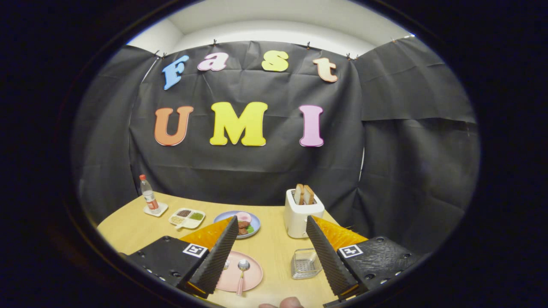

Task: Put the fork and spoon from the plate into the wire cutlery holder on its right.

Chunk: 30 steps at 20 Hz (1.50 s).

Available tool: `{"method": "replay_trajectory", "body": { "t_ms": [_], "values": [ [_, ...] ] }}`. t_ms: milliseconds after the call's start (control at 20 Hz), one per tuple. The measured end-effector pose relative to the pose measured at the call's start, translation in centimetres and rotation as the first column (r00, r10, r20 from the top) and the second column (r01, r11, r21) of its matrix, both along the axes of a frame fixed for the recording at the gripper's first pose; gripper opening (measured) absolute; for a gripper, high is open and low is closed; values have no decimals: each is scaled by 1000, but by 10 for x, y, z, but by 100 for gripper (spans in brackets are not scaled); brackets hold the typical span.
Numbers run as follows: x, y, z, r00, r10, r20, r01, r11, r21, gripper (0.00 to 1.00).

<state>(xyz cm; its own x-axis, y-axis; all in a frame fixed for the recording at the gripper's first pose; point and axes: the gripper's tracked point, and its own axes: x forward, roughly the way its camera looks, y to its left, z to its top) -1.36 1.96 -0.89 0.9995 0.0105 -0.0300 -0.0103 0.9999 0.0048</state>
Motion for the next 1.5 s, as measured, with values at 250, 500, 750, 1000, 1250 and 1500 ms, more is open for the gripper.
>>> {"method": "replay_trajectory", "body": {
  "t_ms": [250, 500, 750, 1000, 1250, 1500],
  "values": [
    [-1, 4, -2, 1000, 4, -8, -4, 1000, 6, 95],
    [-1, 18, -20, 998, 30, -59, -31, 1000, -5, 95],
    [2, 47, -68, 979, 95, -178, -98, 995, -8, 95],
    [6, 64, -139, 933, 122, -338, -151, 987, -61, 95],
    [15, 72, -203, 872, 105, -478, -161, 984, -78, 96],
    [25, 84, -249, 809, 120, -575, -174, 984, -40, 91]
  ]
}}
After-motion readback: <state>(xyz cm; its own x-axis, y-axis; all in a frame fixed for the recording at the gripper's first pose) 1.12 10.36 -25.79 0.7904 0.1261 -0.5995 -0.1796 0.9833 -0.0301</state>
